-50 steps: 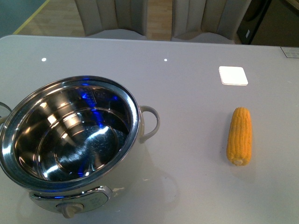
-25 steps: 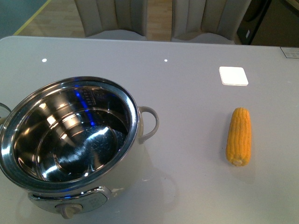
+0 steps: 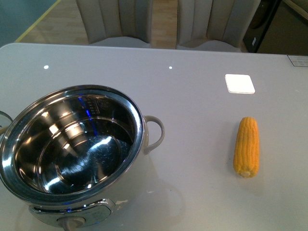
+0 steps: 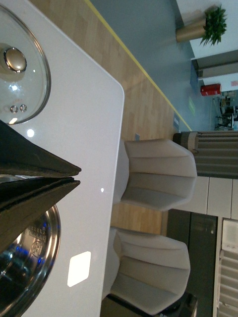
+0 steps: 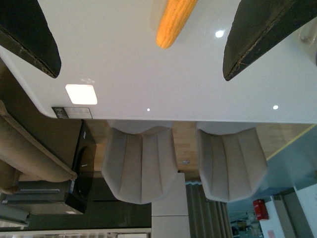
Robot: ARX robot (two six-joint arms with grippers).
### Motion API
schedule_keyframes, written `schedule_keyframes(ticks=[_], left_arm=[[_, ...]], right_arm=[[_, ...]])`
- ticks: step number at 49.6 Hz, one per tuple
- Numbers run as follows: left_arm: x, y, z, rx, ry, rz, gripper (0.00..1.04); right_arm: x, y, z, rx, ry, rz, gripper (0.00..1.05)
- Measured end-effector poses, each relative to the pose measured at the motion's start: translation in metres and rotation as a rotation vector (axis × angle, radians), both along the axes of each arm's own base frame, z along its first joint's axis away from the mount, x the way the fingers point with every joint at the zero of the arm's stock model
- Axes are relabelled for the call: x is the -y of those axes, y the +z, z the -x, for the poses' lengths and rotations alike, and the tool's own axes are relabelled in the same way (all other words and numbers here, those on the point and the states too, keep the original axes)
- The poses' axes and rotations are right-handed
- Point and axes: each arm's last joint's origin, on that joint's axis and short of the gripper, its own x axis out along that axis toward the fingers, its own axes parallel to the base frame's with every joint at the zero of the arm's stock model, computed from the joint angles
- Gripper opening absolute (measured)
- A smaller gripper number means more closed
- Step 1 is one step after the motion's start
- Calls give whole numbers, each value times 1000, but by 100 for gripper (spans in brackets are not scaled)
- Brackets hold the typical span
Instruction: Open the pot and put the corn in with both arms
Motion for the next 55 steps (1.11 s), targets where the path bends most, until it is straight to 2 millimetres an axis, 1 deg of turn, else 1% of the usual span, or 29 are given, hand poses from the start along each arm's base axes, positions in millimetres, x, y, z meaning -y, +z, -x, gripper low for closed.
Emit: schedule_keyframes(ticks=[7,9,13,44,47,49,55], left_arm=[[4,2,5,9,1,-1,3],[9,2,6,9,25,0,3],[16,3,9,12,-14,-1,3],[16,2,21,13,-6,-1,3],[16,-2,28,-21,-6,-1,3],[16,-1,31,-2,-6,-1,3],[16,-1,32,8,-6,-1,3]], right_arm=[[0,0,0,0,0,0,96],[0,0,0,0,0,0,96],[0,0,0,0,0,0,96],[0,0,0,0,0,0,96],[0,0,0,0,-1,0,96],[0,0,0,0,0,0,96],[0,0,0,0,0,0,96]])
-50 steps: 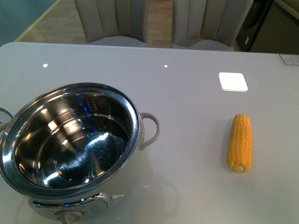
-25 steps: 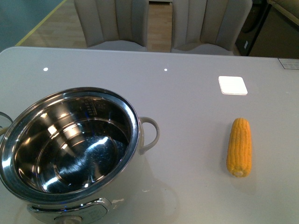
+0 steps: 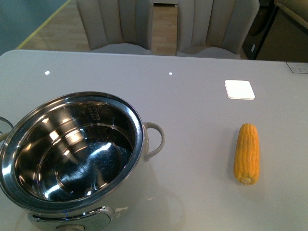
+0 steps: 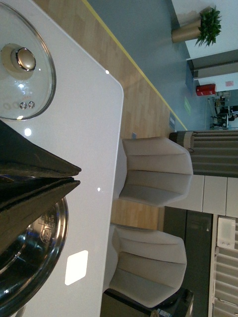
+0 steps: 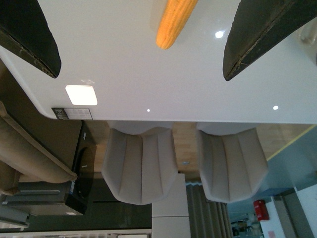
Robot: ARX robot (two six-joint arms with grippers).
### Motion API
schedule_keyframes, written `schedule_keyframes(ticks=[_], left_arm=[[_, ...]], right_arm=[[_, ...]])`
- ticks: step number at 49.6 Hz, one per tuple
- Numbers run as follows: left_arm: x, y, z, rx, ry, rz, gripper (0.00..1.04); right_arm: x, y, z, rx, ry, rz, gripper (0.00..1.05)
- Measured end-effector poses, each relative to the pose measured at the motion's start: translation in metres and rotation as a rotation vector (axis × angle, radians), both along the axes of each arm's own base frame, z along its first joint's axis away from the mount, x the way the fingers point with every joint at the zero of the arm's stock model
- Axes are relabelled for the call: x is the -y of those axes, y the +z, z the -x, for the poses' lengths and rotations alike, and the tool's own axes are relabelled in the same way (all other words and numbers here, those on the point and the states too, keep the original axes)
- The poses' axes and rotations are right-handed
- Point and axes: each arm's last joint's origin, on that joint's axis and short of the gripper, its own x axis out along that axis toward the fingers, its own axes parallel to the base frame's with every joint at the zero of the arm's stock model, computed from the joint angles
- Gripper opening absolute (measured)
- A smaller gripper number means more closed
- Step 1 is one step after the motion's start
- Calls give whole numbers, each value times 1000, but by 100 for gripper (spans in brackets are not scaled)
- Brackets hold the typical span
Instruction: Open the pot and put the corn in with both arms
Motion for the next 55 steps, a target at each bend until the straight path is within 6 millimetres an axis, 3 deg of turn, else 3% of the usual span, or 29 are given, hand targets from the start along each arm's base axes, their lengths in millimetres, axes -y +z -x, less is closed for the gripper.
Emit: schedule_keyframes(ticks=[4,13,25,27,29,34,37,48,55], left_arm=[[0,0,0,0,0,0,3],[0,0,0,0,0,0,36],[0,0,0,0,0,0,94],[0,0,0,0,0,-1,99],[0,0,0,0,0,-2,99],[0,0,0,1,-1,-2,98],[0,0,0,0,0,-2,98],[0,0,0,0,0,-2,98],[0,0,0,0,0,-2,98]], right_arm=[[0,0,0,0,0,0,96],[0,0,0,0,0,0,96],[0,0,0,0,0,0,96],[0,0,0,0,0,0,96],[0,-1,0,-34,-8,-10,96],[-1,-4,-7,-459,-52,-74,96],[-3,-11,-14,-561,-49,-94,96],[-20,-25,-64,-711,-34,-108,96],[-26,-43,-109,-793,-101,-82,96]])
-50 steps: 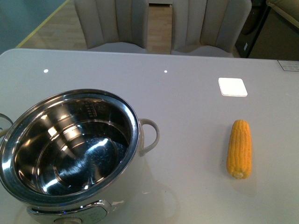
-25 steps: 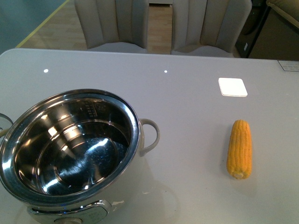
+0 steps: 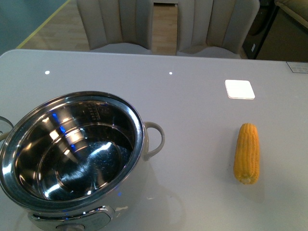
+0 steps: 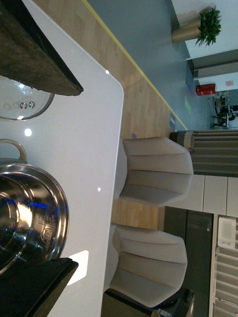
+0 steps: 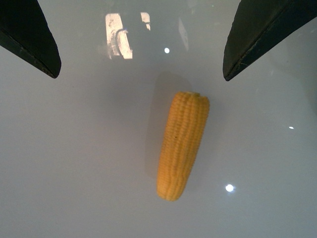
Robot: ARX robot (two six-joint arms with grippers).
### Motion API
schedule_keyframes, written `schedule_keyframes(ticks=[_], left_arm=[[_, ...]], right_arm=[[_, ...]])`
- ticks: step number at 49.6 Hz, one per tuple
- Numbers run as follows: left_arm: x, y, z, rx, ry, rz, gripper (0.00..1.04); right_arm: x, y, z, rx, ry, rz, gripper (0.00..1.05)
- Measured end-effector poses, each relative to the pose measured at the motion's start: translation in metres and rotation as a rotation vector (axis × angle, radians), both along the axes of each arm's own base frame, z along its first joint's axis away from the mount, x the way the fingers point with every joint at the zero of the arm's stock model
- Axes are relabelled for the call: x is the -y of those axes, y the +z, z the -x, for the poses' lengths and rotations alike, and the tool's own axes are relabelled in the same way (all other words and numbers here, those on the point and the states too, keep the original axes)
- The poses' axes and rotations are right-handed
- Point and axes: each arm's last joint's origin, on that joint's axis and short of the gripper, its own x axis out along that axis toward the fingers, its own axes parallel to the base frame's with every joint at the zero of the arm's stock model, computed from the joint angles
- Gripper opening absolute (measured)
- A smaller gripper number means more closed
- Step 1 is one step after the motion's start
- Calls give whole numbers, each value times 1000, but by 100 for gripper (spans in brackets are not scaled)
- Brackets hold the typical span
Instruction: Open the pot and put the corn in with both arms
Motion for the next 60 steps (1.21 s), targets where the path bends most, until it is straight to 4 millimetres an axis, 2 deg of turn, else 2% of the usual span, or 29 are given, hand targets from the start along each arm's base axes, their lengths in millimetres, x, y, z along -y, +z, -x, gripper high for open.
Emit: schedule_keyframes(ticks=[4,12,22,42,45,60], left_arm=[[0,0,0,0,0,0,98],[0,0,0,0,0,0,98],[0,0,0,0,0,0,98],[0,0,0,0,0,0,98],[0,0,0,0,0,0,98],[0,0,0,0,0,0,98]], right_arm=[[-3,-13,-17,-58,-13,8,96],[-10,-35,-35,-145,-25,-27,96],[-22,-46,-55,-153,-6,-105,96],[-24,-47,-57,-154,-14,-110,96],[-26,-47,-58,-117,29,-138,96],[-40,-75,-89,-150,2,-122,96]])
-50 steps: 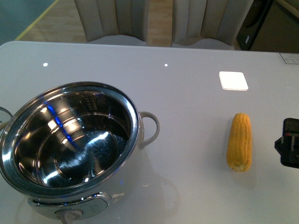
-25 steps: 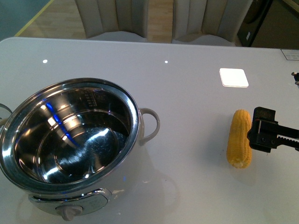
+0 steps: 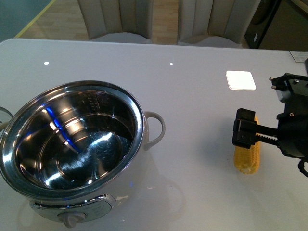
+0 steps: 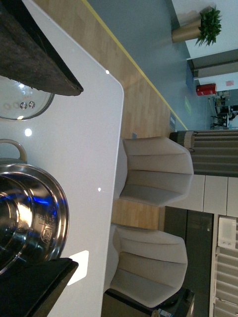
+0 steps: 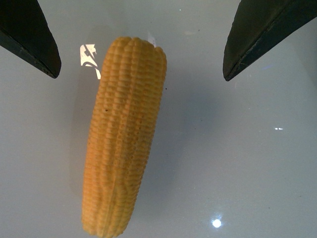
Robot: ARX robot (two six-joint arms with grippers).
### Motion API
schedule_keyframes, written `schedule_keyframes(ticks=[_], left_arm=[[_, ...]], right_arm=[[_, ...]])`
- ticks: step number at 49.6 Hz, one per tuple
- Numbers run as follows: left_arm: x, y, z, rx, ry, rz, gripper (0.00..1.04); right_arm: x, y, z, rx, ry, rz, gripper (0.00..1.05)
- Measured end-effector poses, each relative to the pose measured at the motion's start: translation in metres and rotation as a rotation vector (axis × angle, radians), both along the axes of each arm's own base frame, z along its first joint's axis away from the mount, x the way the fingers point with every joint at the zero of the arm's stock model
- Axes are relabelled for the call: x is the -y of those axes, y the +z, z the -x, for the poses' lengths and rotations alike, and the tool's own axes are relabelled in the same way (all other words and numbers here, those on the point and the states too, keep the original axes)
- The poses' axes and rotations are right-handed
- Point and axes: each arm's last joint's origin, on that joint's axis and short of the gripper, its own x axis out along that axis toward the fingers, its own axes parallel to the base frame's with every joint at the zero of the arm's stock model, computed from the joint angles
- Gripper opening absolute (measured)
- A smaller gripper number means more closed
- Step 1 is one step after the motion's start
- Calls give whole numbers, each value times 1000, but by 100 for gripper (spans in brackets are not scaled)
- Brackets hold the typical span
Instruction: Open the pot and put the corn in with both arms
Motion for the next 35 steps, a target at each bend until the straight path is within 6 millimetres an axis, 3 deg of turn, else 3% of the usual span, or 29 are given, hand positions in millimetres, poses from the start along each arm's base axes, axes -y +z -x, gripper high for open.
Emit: schedule_keyframes(ticks=[21,30,35], left_arm=[[0,0,0,0,0,0,98],[0,0,0,0,0,0,98],[0,0,0,0,0,0,98]], right_arm=[[-9,-45,-45,-119,-97,2,96],[-11,-54,-61,-136,-129,6,96],[-12,-57,-61,-151,-132,9,82]])
